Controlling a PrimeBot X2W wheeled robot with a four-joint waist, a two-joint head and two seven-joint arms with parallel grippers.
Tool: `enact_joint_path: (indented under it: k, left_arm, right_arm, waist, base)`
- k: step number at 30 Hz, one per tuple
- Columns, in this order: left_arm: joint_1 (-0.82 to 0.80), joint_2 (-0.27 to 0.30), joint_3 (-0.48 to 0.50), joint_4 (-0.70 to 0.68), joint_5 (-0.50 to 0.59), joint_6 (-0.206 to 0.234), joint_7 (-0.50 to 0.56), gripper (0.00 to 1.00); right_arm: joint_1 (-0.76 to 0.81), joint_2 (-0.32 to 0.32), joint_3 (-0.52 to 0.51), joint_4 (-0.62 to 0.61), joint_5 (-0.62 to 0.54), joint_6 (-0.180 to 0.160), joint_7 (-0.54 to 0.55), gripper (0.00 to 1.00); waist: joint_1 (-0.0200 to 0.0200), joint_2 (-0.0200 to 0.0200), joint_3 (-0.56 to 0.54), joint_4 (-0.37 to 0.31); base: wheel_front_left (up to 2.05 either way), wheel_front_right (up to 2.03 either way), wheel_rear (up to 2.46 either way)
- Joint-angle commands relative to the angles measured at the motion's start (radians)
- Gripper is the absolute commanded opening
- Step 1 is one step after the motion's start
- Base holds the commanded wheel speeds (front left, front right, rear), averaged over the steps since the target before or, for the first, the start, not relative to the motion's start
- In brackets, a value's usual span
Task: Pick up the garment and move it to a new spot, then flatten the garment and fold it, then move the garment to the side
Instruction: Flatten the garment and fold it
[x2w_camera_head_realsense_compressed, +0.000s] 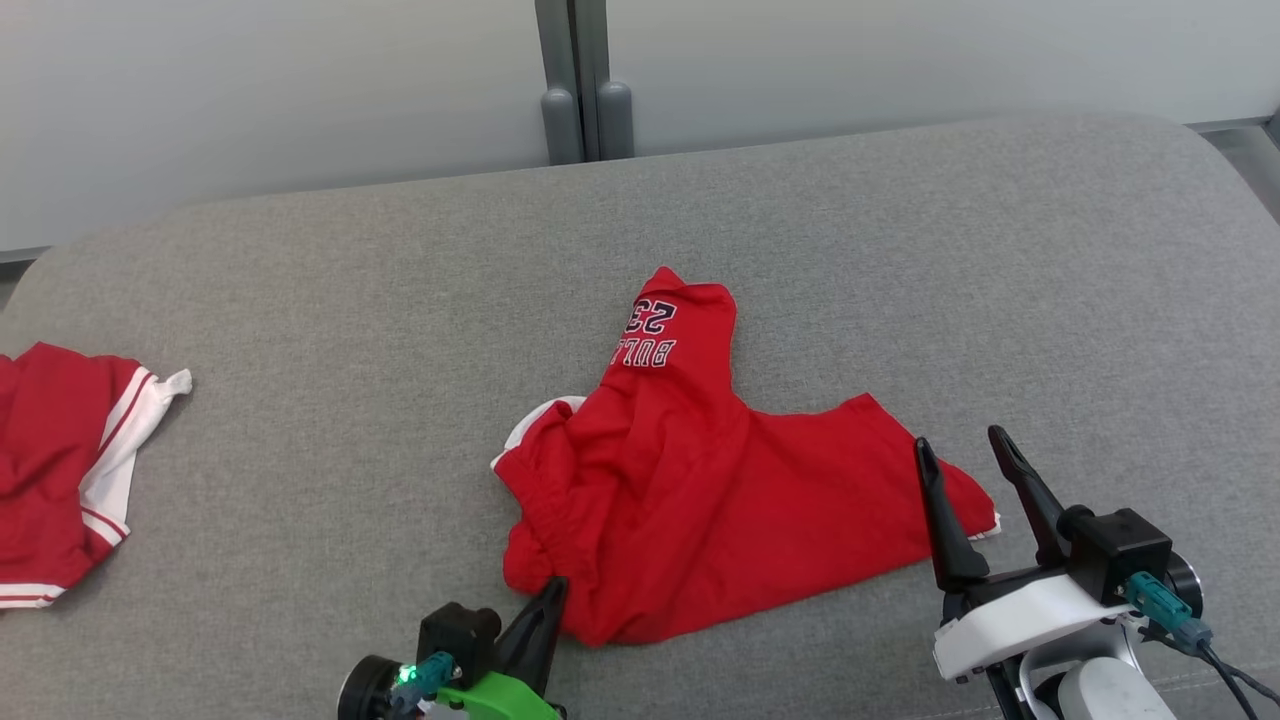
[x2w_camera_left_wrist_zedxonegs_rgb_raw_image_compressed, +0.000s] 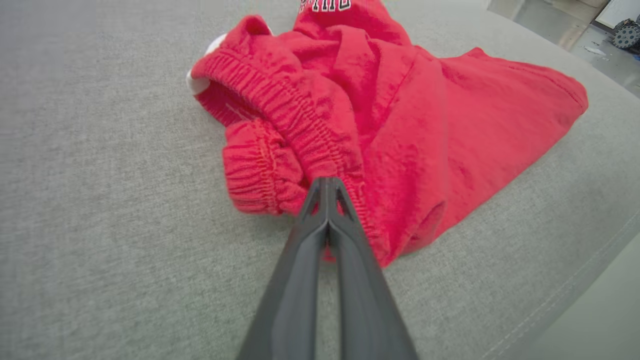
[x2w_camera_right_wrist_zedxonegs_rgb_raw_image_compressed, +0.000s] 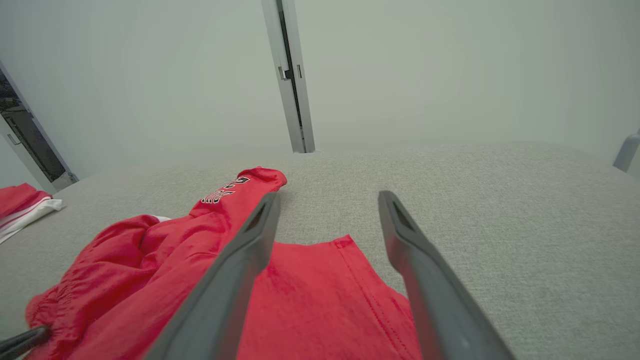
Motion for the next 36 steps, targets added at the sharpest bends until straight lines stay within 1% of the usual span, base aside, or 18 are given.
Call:
enact_joint_path:
  k: [1,2,3,9,14,18,22,27,30,32,36]
  left_arm:
    - [-0.011,0.003,0.012,-0.021,0.008,-0.001,-0.001,0.00]
    - [-0.006,0.003,0.027,-0.047,0.015,0.005,-0.001,0.82]
    - [0.000,0.003,0.039,-0.066,0.020,0.010,-0.001,1.00]
    - [0.034,0.023,0.148,-0.215,0.056,0.039,-0.001,1.00]
    - [0.061,0.056,0.277,-0.328,0.075,0.072,-0.001,1.00]
    - [0.092,0.081,0.368,-0.390,0.087,0.089,-0.001,1.00]
    - [0.136,0.092,0.435,-0.430,0.097,0.101,-0.001,1.00]
    - [0.185,0.090,0.481,-0.442,0.111,0.098,-0.001,1.00]
    - [0.203,0.082,0.487,-0.440,0.111,0.078,-0.001,1.00]
    - [0.213,0.084,0.475,-0.433,0.117,0.061,-0.001,1.00]
    - [0.219,0.085,0.466,-0.420,0.126,0.040,-0.001,1.00]
  right_arm:
    - [0.004,0.001,-0.001,-0.001,-0.002,0.000,-0.003,1.00]
    - [0.008,0.001,-0.003,0.000,-0.002,0.000,-0.003,1.00]
    - [0.010,0.002,-0.005,-0.001,-0.001,0.000,-0.003,1.00]
    - [0.030,0.004,-0.019,-0.010,-0.004,0.000,-0.004,1.00]
    - [0.037,0.003,-0.027,-0.017,-0.012,0.000,-0.004,1.00]
    - [0.044,-0.003,-0.029,-0.024,-0.020,0.000,-0.004,1.00]
    - [0.061,-0.008,-0.034,-0.034,-0.024,0.000,-0.003,1.00]
    - [0.087,-0.013,-0.045,-0.048,-0.029,0.000,-0.003,1.00]
    - [0.101,-0.011,-0.050,-0.050,-0.033,0.000,-0.003,1.00]
    - [0.104,-0.010,-0.051,-0.047,-0.033,0.000,-0.004,1.00]
    - [0.105,-0.009,-0.045,-0.041,-0.031,0.000,-0.004,1.00]
  waist:
    - [0.0000,-0.0001,-0.005,0.005]
    - [0.0000,-0.0001,-0.009,0.008]
    - [0.0000,-0.0001,-0.012,0.010]
    - [0.0000,-0.0001,-0.039,0.030]
    - [0.0000,-0.0001,-0.058,0.046]
    - [0.0000,-0.0001,-0.069,0.051]
    - [0.0000,-0.0001,-0.078,0.055]
    - [0.0000,-0.0001,-0.086,0.059]
    - [0.0000,-0.0001,-0.089,0.061]
    - [0.0000,-0.0001,-0.090,0.061]
    - [0.0000,-0.0001,-0.091,0.060]
  base:
    - [0.00,0.00,0.00]
    - [0.00,0.00,0.00]
    - [0.00,0.00,0.00]
    - [0.00,0.00,0.00]
    - [0.00,0.00,0.00]
    - [0.00,0.00,0.00]
    - [0.00,0.00,0.00]
    - [0.00,0.00,0.00]
    - [0.00,0.00,0.00]
    - [0.00,0.00,0.00]
    - [0.00,0.00,0.00]
